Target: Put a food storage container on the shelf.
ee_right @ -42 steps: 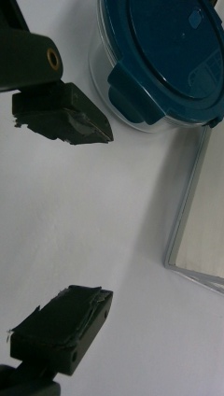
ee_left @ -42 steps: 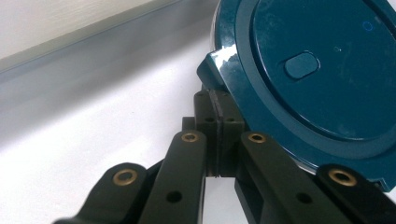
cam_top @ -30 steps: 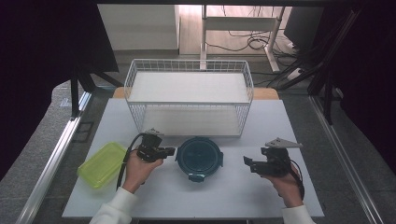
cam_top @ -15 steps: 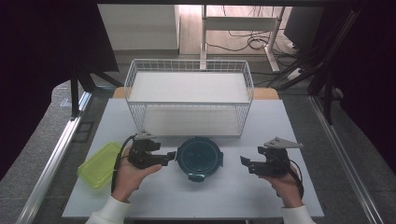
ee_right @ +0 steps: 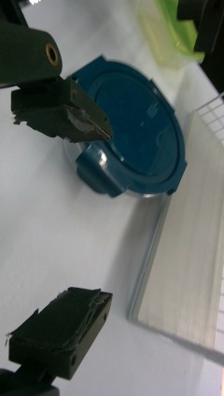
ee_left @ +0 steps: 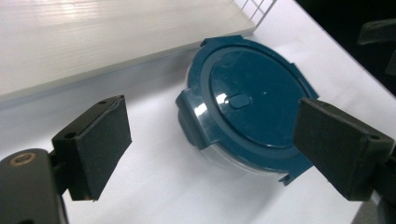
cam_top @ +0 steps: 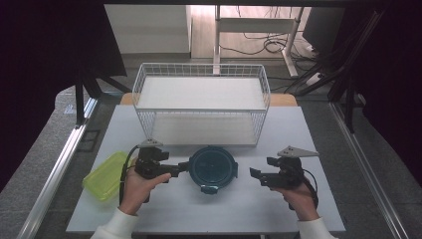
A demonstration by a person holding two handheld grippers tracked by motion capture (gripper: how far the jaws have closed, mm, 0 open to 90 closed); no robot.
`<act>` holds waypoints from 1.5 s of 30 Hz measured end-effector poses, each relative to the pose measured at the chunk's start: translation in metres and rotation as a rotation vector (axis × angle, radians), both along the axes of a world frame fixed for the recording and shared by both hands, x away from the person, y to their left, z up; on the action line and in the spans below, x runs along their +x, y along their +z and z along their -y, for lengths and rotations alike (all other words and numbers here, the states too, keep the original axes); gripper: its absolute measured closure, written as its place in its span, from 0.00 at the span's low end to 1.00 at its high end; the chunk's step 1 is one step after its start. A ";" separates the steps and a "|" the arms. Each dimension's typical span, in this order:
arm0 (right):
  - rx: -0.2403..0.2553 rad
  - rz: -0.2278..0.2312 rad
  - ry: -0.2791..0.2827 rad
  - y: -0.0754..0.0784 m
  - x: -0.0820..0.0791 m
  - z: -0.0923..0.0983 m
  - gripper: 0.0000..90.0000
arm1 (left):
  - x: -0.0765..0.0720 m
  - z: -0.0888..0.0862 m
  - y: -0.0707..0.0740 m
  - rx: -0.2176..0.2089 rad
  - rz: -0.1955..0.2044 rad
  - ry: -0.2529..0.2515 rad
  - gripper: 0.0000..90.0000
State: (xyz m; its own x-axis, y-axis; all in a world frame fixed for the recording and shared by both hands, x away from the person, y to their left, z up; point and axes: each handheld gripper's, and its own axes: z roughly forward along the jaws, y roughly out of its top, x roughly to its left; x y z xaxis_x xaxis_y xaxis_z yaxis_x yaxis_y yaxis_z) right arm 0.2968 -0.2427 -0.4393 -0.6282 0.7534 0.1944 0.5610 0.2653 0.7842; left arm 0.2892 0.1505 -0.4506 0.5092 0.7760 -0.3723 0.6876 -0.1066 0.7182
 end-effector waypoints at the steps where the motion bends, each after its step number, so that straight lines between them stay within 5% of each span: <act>1: 0.009 -0.001 0.007 0.000 0.000 -0.001 0.20 | 0.002 0.000 -0.001 -0.007 -0.006 -0.001 0.12; 10: 0.093 -0.082 0.041 -0.005 0.008 -0.015 0.18 | 0.012 0.004 -0.006 -0.079 -0.044 -0.014 0.11; 14: 0.082 -0.100 0.041 -0.009 0.011 -0.024 0.17 | 0.018 0.009 -0.010 -0.069 -0.068 -0.021 0.11; 29: 0.116 -0.189 0.017 -0.030 0.030 -0.052 0.16 | 0.050 0.014 -0.042 -0.135 -0.241 -0.058 0.11; 33: 0.139 -0.225 0.000 -0.038 0.037 -0.055 0.16 | 0.055 0.016 -0.049 -0.140 -0.255 -0.081 0.13; 37: 0.163 -0.267 0.003 -0.045 0.039 -0.057 0.15 | 0.057 0.019 -0.056 -0.195 -0.278 -0.087 0.15; 45: 0.194 -0.345 -0.005 -0.058 0.042 -0.063 0.13 | 0.058 0.025 -0.066 -0.206 -0.319 -0.124 0.15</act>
State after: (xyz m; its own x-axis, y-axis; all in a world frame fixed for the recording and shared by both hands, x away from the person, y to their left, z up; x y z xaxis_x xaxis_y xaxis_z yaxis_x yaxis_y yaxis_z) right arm 0.3389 -0.1796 -0.4968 -0.4977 0.6846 0.5326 0.8012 0.1277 0.5846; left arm 0.3470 0.1255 -0.5163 0.4279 0.6083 -0.6685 0.8706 -0.0786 0.4858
